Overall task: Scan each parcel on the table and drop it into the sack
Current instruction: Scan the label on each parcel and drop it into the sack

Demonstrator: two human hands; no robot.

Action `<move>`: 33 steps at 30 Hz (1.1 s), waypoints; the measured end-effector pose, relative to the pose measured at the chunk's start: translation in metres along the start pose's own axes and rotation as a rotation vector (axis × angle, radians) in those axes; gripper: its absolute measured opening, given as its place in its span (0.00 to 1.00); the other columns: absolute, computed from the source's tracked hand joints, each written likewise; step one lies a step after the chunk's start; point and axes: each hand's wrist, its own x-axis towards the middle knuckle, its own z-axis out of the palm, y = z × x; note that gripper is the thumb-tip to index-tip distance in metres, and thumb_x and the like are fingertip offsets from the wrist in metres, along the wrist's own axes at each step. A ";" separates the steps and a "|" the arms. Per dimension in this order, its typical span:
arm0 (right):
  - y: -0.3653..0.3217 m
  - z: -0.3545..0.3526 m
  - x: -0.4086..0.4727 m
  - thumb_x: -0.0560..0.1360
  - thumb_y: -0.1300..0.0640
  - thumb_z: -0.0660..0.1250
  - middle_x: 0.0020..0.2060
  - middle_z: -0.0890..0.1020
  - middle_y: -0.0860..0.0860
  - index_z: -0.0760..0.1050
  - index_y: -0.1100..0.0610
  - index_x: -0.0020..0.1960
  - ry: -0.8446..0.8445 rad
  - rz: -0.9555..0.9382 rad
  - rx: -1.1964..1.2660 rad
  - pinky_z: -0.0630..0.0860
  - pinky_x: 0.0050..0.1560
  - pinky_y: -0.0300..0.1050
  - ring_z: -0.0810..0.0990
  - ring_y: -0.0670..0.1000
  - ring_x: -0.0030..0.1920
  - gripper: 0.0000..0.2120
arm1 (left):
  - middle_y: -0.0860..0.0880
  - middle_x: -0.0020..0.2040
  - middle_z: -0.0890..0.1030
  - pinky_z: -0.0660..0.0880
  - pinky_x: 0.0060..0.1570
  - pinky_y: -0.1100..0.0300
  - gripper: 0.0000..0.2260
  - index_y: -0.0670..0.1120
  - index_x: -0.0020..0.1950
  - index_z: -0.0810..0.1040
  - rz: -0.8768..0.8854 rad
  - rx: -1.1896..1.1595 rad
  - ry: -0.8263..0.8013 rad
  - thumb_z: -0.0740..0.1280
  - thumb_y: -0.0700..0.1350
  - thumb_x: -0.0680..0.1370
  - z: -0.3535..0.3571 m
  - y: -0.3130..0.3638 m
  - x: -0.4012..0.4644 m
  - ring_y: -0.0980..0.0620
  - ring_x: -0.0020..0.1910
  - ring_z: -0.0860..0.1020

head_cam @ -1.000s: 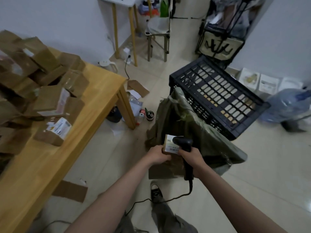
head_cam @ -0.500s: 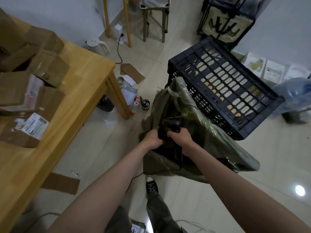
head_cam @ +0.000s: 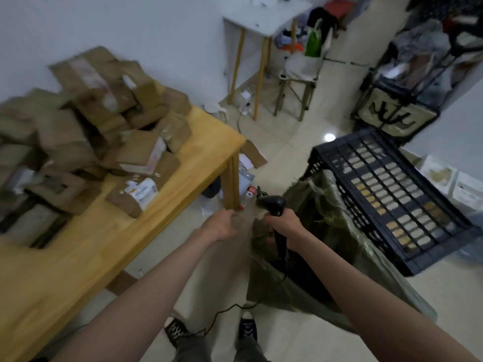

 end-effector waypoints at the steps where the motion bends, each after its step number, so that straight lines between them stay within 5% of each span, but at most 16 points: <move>1: -0.011 0.012 -0.006 0.75 0.62 0.71 0.50 0.81 0.60 0.76 0.60 0.58 -0.021 -0.027 -0.016 0.84 0.45 0.54 0.82 0.60 0.50 0.12 | 0.48 0.74 0.68 0.68 0.67 0.56 0.28 0.46 0.76 0.66 0.012 -0.007 0.031 0.70 0.45 0.77 -0.015 -0.009 -0.015 0.47 0.71 0.69; 4: -0.042 0.049 -0.024 0.76 0.63 0.70 0.51 0.81 0.62 0.77 0.63 0.57 -0.104 -0.088 -0.068 0.81 0.33 0.49 0.82 0.60 0.49 0.11 | 0.48 0.73 0.69 0.69 0.63 0.57 0.27 0.45 0.75 0.68 -0.016 -0.033 0.109 0.71 0.45 0.77 -0.049 -0.050 -0.046 0.47 0.70 0.70; 9: -0.091 0.115 -0.051 0.75 0.65 0.71 0.50 0.80 0.64 0.76 0.66 0.59 -0.230 -0.200 -0.145 0.80 0.32 0.44 0.82 0.61 0.48 0.13 | 0.46 0.69 0.72 0.73 0.53 0.56 0.26 0.47 0.73 0.70 -0.123 -0.083 0.192 0.70 0.48 0.76 -0.102 -0.122 -0.098 0.47 0.63 0.75; 12: -0.117 0.157 -0.067 0.76 0.65 0.70 0.47 0.78 0.61 0.76 0.66 0.60 -0.303 -0.214 -0.172 0.79 0.31 0.44 0.80 0.58 0.45 0.13 | 0.42 0.57 0.78 0.76 0.49 0.52 0.17 0.44 0.60 0.78 -0.153 -0.137 0.268 0.70 0.48 0.73 -0.129 -0.162 -0.126 0.45 0.53 0.78; 14: -0.135 0.188 -0.076 0.77 0.64 0.70 0.49 0.80 0.61 0.77 0.65 0.59 -0.339 -0.214 -0.182 0.82 0.38 0.51 0.81 0.59 0.49 0.12 | 0.49 0.49 0.76 0.73 0.42 0.59 0.07 0.48 0.50 0.77 -0.176 -0.177 0.298 0.70 0.45 0.74 -0.144 -0.188 -0.140 0.49 0.48 0.76; 20: -0.183 0.275 -0.095 0.78 0.64 0.69 0.56 0.79 0.61 0.74 0.61 0.61 -0.411 -0.304 -0.168 0.84 0.47 0.57 0.81 0.60 0.56 0.13 | 0.47 0.70 0.73 0.74 0.60 0.54 0.24 0.46 0.72 0.71 -0.254 -0.192 0.367 0.70 0.52 0.78 -0.192 -0.262 -0.170 0.47 0.65 0.74; 25: -0.218 0.328 -0.100 0.78 0.63 0.69 0.41 0.79 0.59 0.77 0.63 0.55 -0.405 -0.343 -0.144 0.83 0.48 0.57 0.81 0.58 0.44 0.07 | 0.47 0.66 0.76 0.76 0.57 0.55 0.21 0.47 0.67 0.75 -0.271 -0.222 0.438 0.71 0.51 0.76 -0.225 -0.306 -0.182 0.48 0.60 0.76; 28: -0.233 0.349 -0.099 0.78 0.65 0.68 0.46 0.78 0.59 0.77 0.61 0.51 -0.393 -0.373 -0.084 0.82 0.53 0.59 0.80 0.57 0.50 0.03 | 0.47 0.66 0.76 0.75 0.55 0.57 0.19 0.46 0.66 0.75 -0.262 -0.263 0.457 0.71 0.49 0.77 -0.242 -0.325 -0.177 0.48 0.61 0.76; 33: -0.255 0.375 -0.076 0.78 0.63 0.69 0.52 0.77 0.58 0.75 0.62 0.62 -0.362 -0.382 -0.060 0.84 0.48 0.53 0.79 0.54 0.48 0.13 | 0.46 0.67 0.75 0.72 0.60 0.56 0.20 0.45 0.69 0.73 -0.261 -0.313 0.480 0.69 0.49 0.78 -0.264 -0.340 -0.152 0.48 0.65 0.74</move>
